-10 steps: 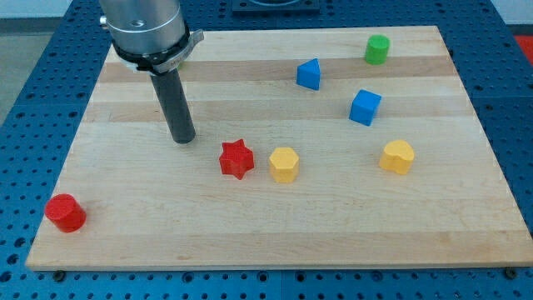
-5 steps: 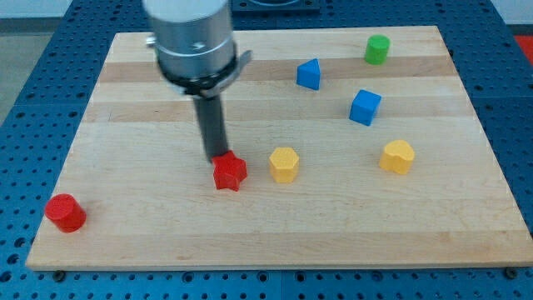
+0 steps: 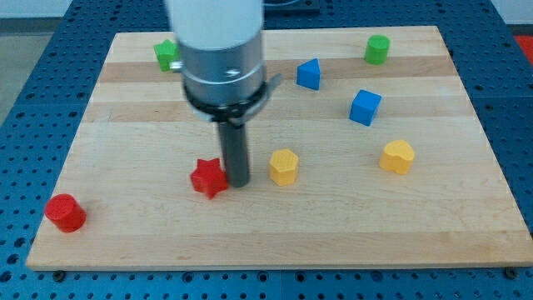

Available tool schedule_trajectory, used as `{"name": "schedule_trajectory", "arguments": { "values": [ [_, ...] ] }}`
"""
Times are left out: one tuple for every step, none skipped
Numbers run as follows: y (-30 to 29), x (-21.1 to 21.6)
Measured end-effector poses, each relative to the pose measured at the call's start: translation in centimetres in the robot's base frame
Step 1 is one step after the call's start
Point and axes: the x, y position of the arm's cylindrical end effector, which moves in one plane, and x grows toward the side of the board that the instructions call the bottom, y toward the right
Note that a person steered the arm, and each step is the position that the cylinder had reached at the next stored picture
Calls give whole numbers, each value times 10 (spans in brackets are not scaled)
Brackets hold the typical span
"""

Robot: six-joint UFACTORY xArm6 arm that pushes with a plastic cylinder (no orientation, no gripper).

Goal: Place the red star closer to the red circle

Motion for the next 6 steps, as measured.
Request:
{"name": "schedule_trajectory", "arguments": {
  "values": [
    [-17,0],
    [4,1],
    [-37,12],
    [-85,20],
    [-61,26],
    [-45,5]
  ]
}}
